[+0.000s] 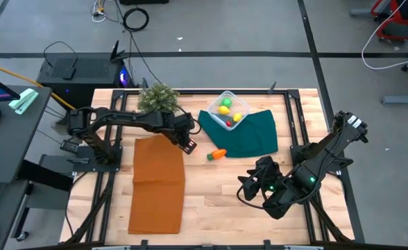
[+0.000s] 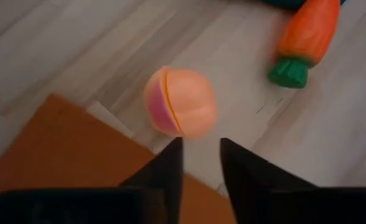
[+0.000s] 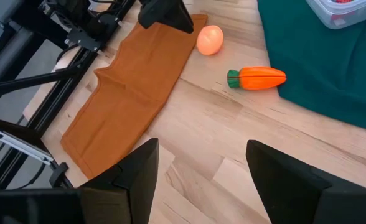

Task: Pick and placing Produce into tupperware
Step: Put the peach into the transparent bin

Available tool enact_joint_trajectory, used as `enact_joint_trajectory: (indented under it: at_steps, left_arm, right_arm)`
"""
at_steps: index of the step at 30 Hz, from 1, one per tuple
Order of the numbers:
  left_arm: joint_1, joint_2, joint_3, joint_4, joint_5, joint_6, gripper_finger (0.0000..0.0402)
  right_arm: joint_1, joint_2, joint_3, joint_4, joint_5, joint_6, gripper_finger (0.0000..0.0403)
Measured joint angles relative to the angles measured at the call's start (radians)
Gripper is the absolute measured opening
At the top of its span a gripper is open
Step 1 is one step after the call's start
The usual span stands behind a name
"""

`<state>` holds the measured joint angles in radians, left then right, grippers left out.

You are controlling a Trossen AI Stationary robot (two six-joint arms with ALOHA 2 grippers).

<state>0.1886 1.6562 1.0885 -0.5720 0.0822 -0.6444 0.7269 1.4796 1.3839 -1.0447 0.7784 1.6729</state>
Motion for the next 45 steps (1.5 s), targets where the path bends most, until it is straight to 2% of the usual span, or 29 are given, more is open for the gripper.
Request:
enact_joint_trajectory:
  at_steps: [8,11,14,18,25,29,35,45]
  left_arm:
    - [-0.001,0.000,0.000,0.007,0.000,-0.004,0.0262]
    - [0.000,0.010,0.002,0.026,0.000,-0.003,0.0302]
    - [0.000,0.019,0.002,0.058,0.000,0.001,0.0324]
    - [0.000,0.052,0.002,0.070,-0.010,0.009,0.0330]
    - [0.000,0.110,0.002,0.077,-0.034,0.003,0.0318]
    - [0.000,0.113,0.000,0.109,-0.080,0.003,0.0314]
    - [0.000,0.114,0.000,0.135,-0.085,0.002,0.0314]
    - [-0.002,0.172,0.001,0.151,-0.069,0.003,0.0337]
  right_arm:
    - [0.000,0.000,0.000,0.000,0.000,0.000,0.0208]
    - [0.000,0.000,0.000,0.000,0.000,0.000,0.0208]
    - [0.000,0.000,0.000,0.000,0.000,-0.001,0.0208]
    - [0.000,0.000,0.000,0.000,-0.001,-0.001,0.0208]
    - [0.000,0.000,0.000,0.004,-0.001,-0.001,0.0208]
    - [0.000,0.000,0.000,0.006,-0.001,-0.001,0.0208]
    - [0.000,0.000,0.000,0.006,-0.001,-0.001,0.0208]
    - [0.000,0.000,0.000,0.006,-0.001,0.000,0.0208]
